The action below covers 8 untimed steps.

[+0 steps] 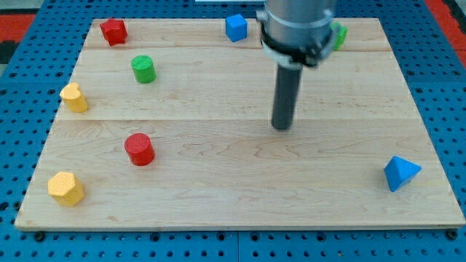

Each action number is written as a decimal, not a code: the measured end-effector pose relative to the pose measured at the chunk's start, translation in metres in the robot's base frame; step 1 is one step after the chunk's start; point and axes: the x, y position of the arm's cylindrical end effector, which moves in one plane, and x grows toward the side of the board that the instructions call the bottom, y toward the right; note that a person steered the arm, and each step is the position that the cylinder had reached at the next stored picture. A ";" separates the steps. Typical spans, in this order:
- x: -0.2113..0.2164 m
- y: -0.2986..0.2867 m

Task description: Slide the blue triangle upwards

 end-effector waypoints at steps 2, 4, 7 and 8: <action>0.126 0.059; 0.128 0.069; 0.070 0.144; 0.058 0.108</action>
